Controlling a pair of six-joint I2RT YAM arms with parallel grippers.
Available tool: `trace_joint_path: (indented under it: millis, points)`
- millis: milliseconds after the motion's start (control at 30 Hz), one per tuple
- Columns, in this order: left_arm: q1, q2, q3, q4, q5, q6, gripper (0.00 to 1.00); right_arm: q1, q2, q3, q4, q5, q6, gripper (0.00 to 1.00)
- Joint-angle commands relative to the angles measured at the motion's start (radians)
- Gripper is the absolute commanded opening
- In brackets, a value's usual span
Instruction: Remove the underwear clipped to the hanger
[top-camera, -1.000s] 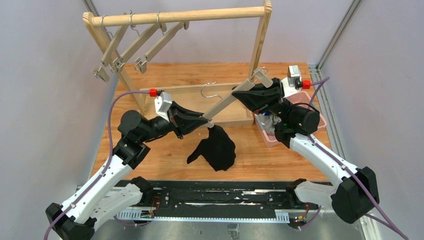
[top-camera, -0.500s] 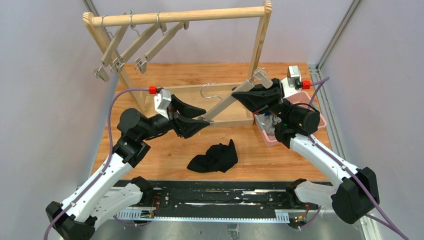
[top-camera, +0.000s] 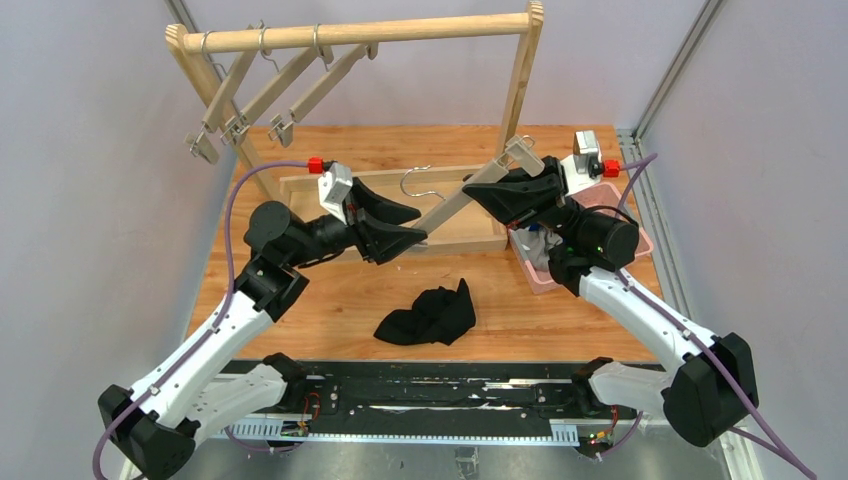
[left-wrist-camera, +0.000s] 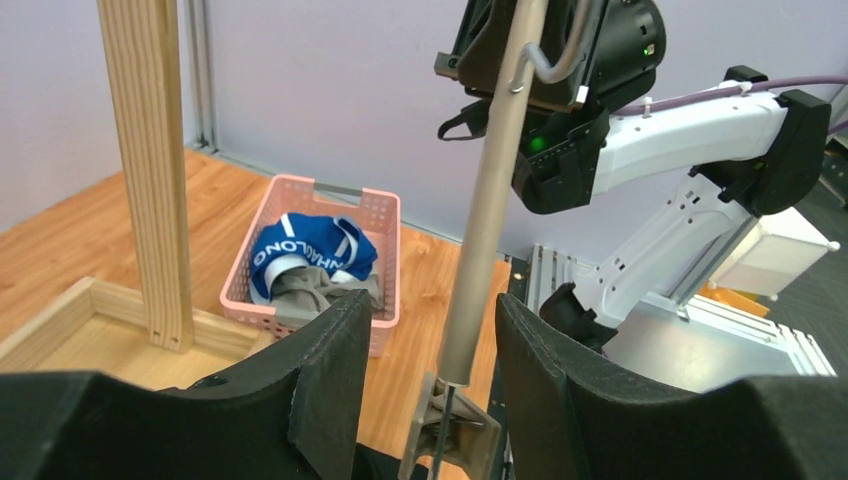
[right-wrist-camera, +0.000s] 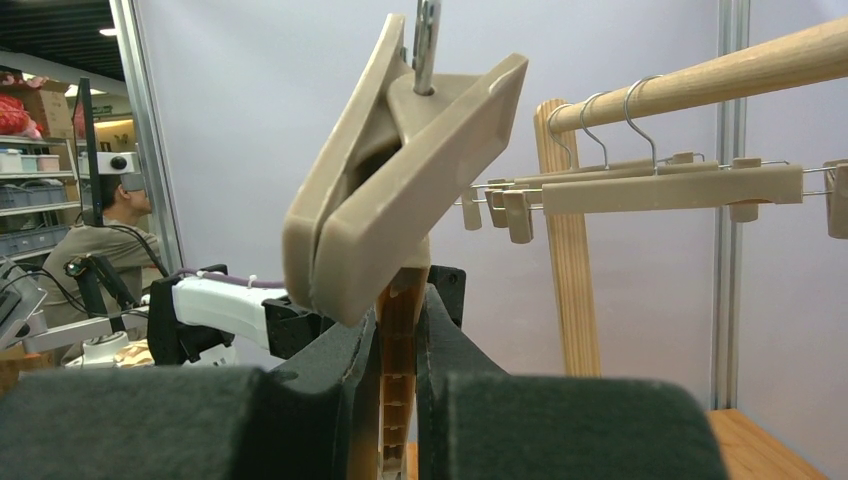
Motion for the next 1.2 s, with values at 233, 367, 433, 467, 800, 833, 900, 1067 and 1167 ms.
trace_joint_path:
  millis: [233, 367, 433, 467, 800, 833, 900, 1067, 1167]
  points:
    - [-0.006, 0.065, 0.076, 0.041, 0.090, -0.024, 0.11, 0.021, 0.014, 0.030, 0.055, -0.015, 0.007, 0.01]
    - [-0.006, 0.072, 0.090, 0.043, 0.105, -0.044, 0.00, 0.023, 0.022, 0.023, 0.047, -0.011, 0.009, 0.00]
    - [-0.006, 0.056, 0.090, 0.043, 0.097, -0.055, 0.00, 0.023, 0.019, 0.011, 0.035, -0.003, 0.004, 0.01]
    - [-0.006, 0.045, 0.087, 0.043, 0.092, -0.059, 0.00, 0.023, 0.015, 0.005, 0.021, 0.001, -0.001, 0.05]
    - [-0.006, -0.075, 0.127, -0.201, -0.012, 0.019, 0.00, 0.023, -0.059, -0.064, -0.186, -0.028, -0.113, 0.64]
    - [-0.006, -0.091, 0.141, -0.299, -0.066, 0.067, 0.00, 0.023, -0.081, -0.079, -0.246, -0.029, -0.142, 0.64]
    - [-0.006, -0.108, 0.181, -0.497, -0.187, 0.155, 0.00, 0.029, -0.136, -0.107, -0.429, -0.020, -0.233, 0.65]
    - [-0.006, -0.105, 0.269, -0.891, -0.464, 0.297, 0.00, 0.207, -0.311, -0.103, -1.169, 0.305, -0.695, 0.66]
    - [-0.006, -0.088, 0.286, -0.979, -0.555, 0.319, 0.00, 0.347, -0.336, -0.107, -1.400, 0.519, -0.763, 0.66]
